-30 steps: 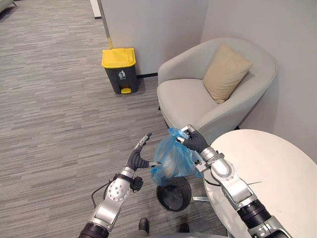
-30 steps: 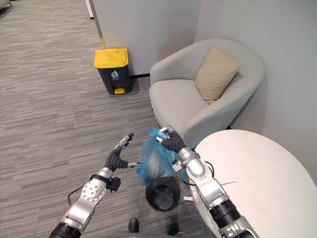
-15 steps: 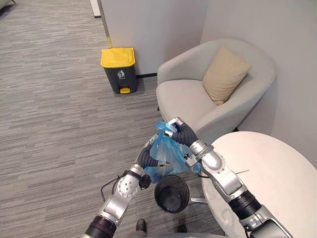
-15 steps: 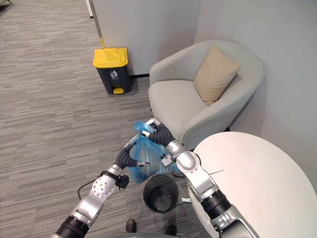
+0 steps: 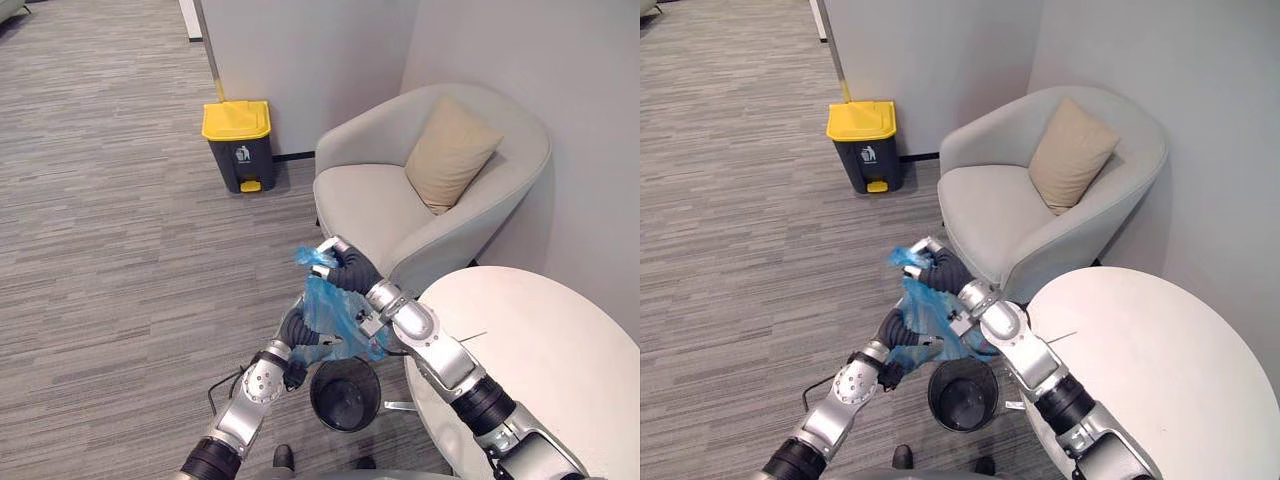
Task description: Gather rubbish on tea table into small bin, then transfer packed bag to large trash can.
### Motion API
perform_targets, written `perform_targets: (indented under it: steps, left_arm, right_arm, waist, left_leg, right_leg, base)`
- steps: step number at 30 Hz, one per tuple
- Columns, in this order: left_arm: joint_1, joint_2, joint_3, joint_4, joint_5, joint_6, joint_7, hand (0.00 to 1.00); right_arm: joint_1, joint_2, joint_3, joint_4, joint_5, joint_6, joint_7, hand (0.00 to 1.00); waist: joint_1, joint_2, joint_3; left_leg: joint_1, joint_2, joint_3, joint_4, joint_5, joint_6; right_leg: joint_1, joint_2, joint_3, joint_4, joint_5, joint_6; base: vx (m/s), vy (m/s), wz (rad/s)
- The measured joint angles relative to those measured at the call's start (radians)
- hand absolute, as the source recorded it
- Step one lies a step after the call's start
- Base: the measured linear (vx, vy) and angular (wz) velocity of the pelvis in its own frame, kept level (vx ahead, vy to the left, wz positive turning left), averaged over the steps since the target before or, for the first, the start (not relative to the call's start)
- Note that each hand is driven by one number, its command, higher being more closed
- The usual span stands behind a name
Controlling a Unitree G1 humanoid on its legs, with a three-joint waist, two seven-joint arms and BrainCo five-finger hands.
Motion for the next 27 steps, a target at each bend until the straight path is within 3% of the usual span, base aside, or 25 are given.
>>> perform_targets:
  steps: [8,15,16,23,24,27]
  left_arm:
    - [0.002,-0.017,0.000,0.024,-0.002,-0.027,0.040,0.00]
    - [-0.115,-0.034,-0.001,0.037,-0.005,0.009,0.094,0.00]
    - [-0.125,-0.036,-0.001,0.037,-0.006,0.010,0.100,1.00]
    - [-0.139,-0.037,0.000,0.036,-0.025,0.016,0.134,1.00]
    - [-0.150,-0.037,-0.001,0.042,-0.026,0.044,0.140,1.00]
    - [-0.161,-0.037,-0.001,0.041,-0.035,0.046,0.142,1.00]
  right_arm:
    - [-0.047,0.008,0.072,0.000,0.039,0.003,-0.005,1.00]
    - [-0.095,0.046,0.078,0.000,0.135,0.008,-0.049,1.00]
    - [-0.104,0.046,0.079,0.000,0.158,0.008,-0.058,1.00]
    - [-0.118,0.047,0.121,0.000,0.207,0.008,-0.064,1.00]
    - [-0.138,0.059,0.150,0.000,0.218,0.008,-0.063,1.00]
    - [-0.156,0.086,0.160,0.000,0.227,0.008,-0.063,1.00]
  waist:
    - [0.002,0.000,0.000]
    - [0.001,0.000,0.000]
    - [0.000,0.000,0.000]
    - [0.001,0.001,0.000]
    - [-0.002,0.001,0.000]
    - [0.001,0.001,0.000]
  left_leg:
    - [0.000,0.003,0.000,0.000,-0.001,-0.001]
    - [0.001,0.011,0.001,0.000,0.000,-0.010]
    - [0.001,0.013,0.001,0.000,0.000,-0.011]
    - [0.001,0.016,0.001,0.000,-0.001,-0.015]
    - [0.001,0.016,0.001,0.001,-0.001,-0.015]
    - [0.002,0.015,0.001,0.002,-0.001,-0.015]
  right_leg:
    - [0.000,0.002,0.001,0.000,0.000,0.000]
    - [0.000,0.011,0.002,0.000,0.001,-0.002]
    - [0.000,0.013,0.003,0.000,0.001,-0.002]
    - [0.000,0.017,0.004,-0.002,0.001,-0.003]
    - [0.000,0.016,0.004,-0.002,0.001,-0.003]
    - [0.001,0.016,0.004,-0.002,0.001,-0.003]
  base:
    - [0.00,0.000,0.00]
    - [0.00,0.000,0.00]
    - [0.00,0.000,0.00]
    - [0.00,0.000,0.00]
    - [0.00,0.000,0.00]
    - [0.00,0.000,0.00]
